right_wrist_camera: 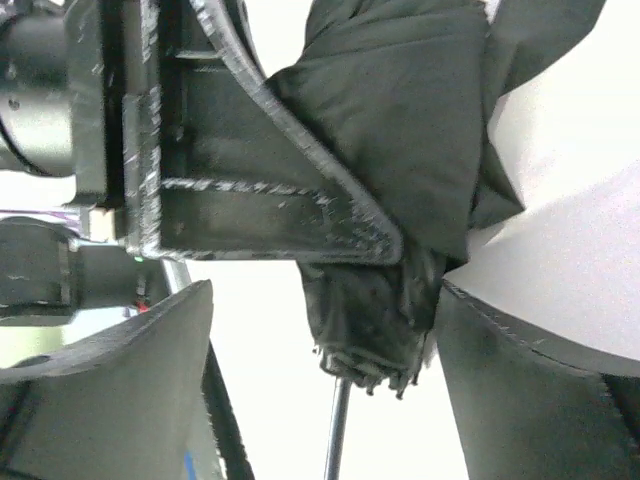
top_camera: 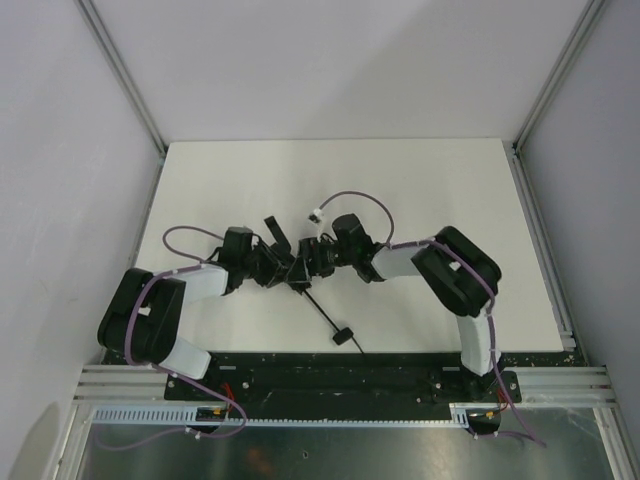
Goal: Put away the umbrella
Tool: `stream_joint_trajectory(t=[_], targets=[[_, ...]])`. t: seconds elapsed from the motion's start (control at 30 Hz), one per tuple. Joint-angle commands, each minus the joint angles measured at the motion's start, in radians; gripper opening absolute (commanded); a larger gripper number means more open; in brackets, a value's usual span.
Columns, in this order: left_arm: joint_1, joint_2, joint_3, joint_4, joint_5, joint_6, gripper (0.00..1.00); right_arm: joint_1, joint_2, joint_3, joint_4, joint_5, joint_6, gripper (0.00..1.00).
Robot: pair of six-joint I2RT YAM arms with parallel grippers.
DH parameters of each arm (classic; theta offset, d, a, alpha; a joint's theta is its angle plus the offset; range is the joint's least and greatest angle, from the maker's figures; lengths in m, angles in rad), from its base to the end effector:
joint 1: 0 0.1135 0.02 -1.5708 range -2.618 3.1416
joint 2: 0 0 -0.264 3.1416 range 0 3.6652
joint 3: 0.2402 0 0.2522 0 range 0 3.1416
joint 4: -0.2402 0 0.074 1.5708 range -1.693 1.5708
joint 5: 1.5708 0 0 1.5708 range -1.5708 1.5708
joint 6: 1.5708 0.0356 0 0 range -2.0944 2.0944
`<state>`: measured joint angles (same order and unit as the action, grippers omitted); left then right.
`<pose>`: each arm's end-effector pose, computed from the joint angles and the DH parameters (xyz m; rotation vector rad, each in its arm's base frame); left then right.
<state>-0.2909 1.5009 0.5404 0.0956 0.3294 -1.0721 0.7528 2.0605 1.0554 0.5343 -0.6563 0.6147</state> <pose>0.2467 -0.0859 0.1285 -0.8534 2.4962 -0.9509 0.2896 0.3011 0.1255 -0.6221 2.2062 1.4613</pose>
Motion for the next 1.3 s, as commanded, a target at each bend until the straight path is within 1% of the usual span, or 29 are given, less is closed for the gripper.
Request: stream_joint_trajectory(t=[0.0,0.07,0.17,0.27,0.37,0.43,0.5,0.53,0.57,0.6,0.7,0.77,0.8,0.83,0.9,0.97,1.13,1.2,1.23,1.27], targets=[[-0.019,0.057,-0.074,-0.162,-0.096,0.081,0.00,0.090,-0.160,-0.011,-0.306,0.270,-0.220,0.96],[-0.019,0.051,-0.079,-0.162,-0.094,0.074,0.00,0.137,-0.203,0.000,-0.364,0.408,-0.292,0.98],[-0.020,0.051,-0.083,-0.162,-0.089,0.067,0.00,0.221,-0.214,0.029,-0.425,0.629,-0.396,0.99],[-0.019,0.053,-0.086,-0.162,-0.083,0.062,0.00,0.312,-0.183,0.061,-0.451,0.868,-0.488,0.99],[-0.020,0.048,-0.092,-0.162,-0.084,0.058,0.00,0.391,-0.127,0.104,-0.450,1.068,-0.573,0.98],[-0.020,0.042,-0.095,-0.163,-0.083,0.054,0.00,0.432,-0.082,0.133,-0.438,1.180,-0.602,0.94],[-0.020,0.038,-0.100,-0.162,-0.083,0.049,0.00,0.448,-0.029,0.167,-0.443,1.248,-0.631,0.88],[-0.020,0.037,-0.101,-0.162,-0.082,0.048,0.00,0.450,-0.008,0.178,-0.450,1.272,-0.627,0.83],[-0.020,0.037,-0.102,-0.162,-0.081,0.048,0.00,0.449,0.008,0.183,-0.454,1.276,-0.623,0.75],[-0.021,0.036,-0.103,-0.162,-0.080,0.046,0.00,0.443,0.021,0.186,-0.460,1.270,-0.604,0.68],[-0.021,0.028,-0.104,-0.162,-0.077,0.045,0.00,0.421,0.045,0.188,-0.496,1.226,-0.554,0.42],[-0.022,0.017,-0.103,-0.162,-0.073,0.048,0.00,0.406,0.059,0.189,-0.519,1.194,-0.534,0.22],[-0.022,0.007,-0.101,-0.162,-0.073,0.049,0.00,0.398,0.065,0.187,-0.524,1.177,-0.529,0.11],[-0.023,-0.003,-0.100,-0.162,-0.073,0.051,0.00,0.389,0.067,0.186,-0.527,1.153,-0.528,0.06],[-0.026,-0.020,-0.097,-0.162,-0.070,0.053,0.00,0.366,0.065,0.173,-0.527,1.083,-0.520,0.01],[-0.028,-0.031,-0.093,-0.162,-0.063,0.054,0.00,0.327,0.045,0.144,-0.499,0.959,-0.499,0.00],[-0.028,-0.047,-0.081,-0.162,-0.045,0.068,0.01,0.191,0.003,0.055,-0.369,0.477,-0.372,0.00],[-0.029,-0.052,-0.077,-0.162,-0.045,0.074,0.07,0.140,0.010,0.036,-0.311,0.311,-0.305,0.00],[-0.029,-0.054,-0.076,-0.162,-0.046,0.078,0.13,0.121,0.014,0.028,-0.288,0.250,-0.280,0.00],[-0.029,-0.053,-0.075,-0.162,-0.046,0.081,0.22,0.105,0.017,0.020,-0.264,0.196,-0.257,0.00]])
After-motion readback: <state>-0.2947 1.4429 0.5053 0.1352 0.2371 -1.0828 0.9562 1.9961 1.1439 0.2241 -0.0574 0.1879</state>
